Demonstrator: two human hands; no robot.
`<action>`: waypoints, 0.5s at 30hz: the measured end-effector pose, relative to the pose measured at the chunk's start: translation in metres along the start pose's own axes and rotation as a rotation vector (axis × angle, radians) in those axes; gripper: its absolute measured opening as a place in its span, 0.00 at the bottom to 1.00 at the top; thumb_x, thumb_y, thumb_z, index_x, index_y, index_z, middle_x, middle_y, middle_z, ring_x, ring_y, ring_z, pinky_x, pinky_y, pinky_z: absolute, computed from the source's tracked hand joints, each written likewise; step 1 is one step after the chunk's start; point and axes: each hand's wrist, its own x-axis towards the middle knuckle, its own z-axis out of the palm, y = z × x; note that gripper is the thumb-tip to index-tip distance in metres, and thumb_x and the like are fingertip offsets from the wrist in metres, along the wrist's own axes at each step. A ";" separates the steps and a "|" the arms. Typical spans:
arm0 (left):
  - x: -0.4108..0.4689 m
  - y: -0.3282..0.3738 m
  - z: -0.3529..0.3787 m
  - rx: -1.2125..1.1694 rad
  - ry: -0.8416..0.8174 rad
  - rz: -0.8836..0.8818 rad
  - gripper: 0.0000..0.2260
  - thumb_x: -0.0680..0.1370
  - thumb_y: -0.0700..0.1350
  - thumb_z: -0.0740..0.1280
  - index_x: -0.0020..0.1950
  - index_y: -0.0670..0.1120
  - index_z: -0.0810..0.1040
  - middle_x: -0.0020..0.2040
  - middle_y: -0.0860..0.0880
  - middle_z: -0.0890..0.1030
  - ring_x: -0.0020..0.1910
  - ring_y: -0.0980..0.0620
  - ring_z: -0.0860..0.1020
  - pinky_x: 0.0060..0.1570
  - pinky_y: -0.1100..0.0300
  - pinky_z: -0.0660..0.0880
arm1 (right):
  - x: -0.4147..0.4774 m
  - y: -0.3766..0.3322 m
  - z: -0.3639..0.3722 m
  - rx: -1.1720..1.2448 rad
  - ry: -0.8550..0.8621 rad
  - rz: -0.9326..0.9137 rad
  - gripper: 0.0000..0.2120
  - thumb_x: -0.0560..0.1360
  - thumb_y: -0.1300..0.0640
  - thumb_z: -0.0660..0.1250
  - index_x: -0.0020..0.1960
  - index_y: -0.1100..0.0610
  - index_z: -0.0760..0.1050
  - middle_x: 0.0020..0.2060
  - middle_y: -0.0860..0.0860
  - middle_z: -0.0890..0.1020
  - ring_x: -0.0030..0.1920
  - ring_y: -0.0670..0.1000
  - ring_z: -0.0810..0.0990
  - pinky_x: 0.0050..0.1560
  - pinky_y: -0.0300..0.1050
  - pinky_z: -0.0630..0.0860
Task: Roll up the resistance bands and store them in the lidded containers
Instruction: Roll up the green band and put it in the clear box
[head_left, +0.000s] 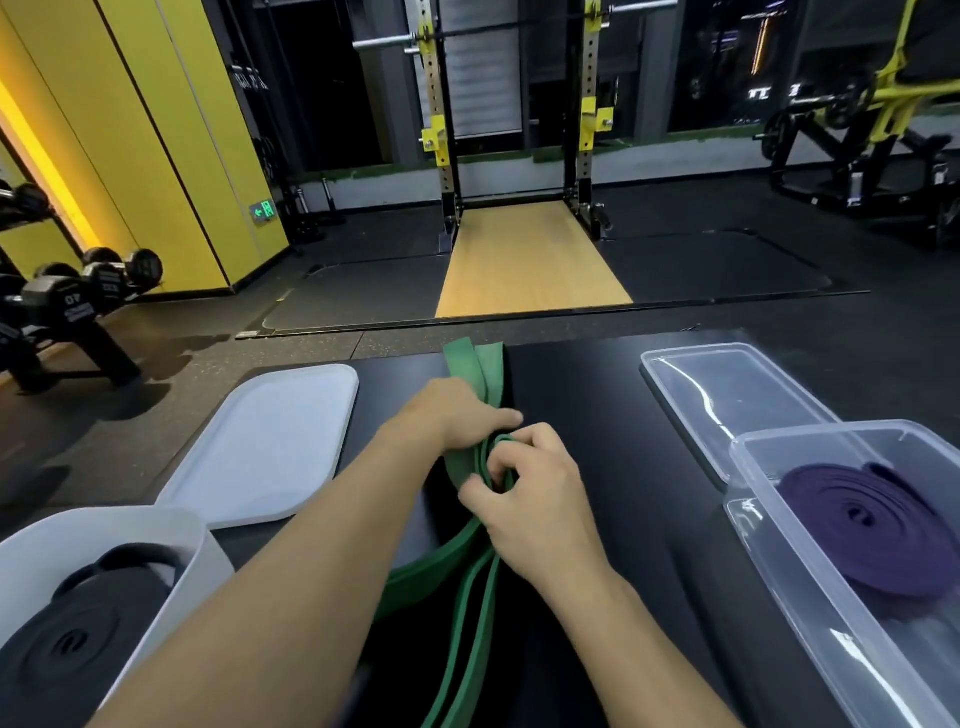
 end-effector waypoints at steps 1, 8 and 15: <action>0.005 0.000 0.004 0.046 0.027 0.006 0.19 0.77 0.59 0.70 0.39 0.44 0.77 0.43 0.45 0.80 0.37 0.47 0.77 0.34 0.56 0.70 | 0.000 0.001 -0.001 -0.013 0.012 0.017 0.17 0.72 0.48 0.73 0.33 0.56 0.71 0.46 0.44 0.70 0.36 0.47 0.73 0.35 0.41 0.70; -0.008 -0.026 -0.008 -0.010 0.033 0.197 0.18 0.83 0.39 0.62 0.34 0.44 0.66 0.31 0.50 0.67 0.34 0.47 0.67 0.32 0.56 0.61 | 0.001 0.002 -0.007 0.074 0.115 0.171 0.21 0.82 0.45 0.61 0.36 0.54 0.80 0.52 0.42 0.74 0.46 0.39 0.75 0.48 0.45 0.70; -0.044 -0.028 -0.002 -0.061 -0.180 0.526 0.08 0.83 0.42 0.68 0.52 0.38 0.83 0.40 0.44 0.77 0.35 0.52 0.70 0.40 0.57 0.70 | 0.003 0.003 -0.016 -0.018 0.185 0.224 0.21 0.80 0.36 0.61 0.42 0.52 0.77 0.54 0.46 0.71 0.46 0.50 0.76 0.48 0.45 0.68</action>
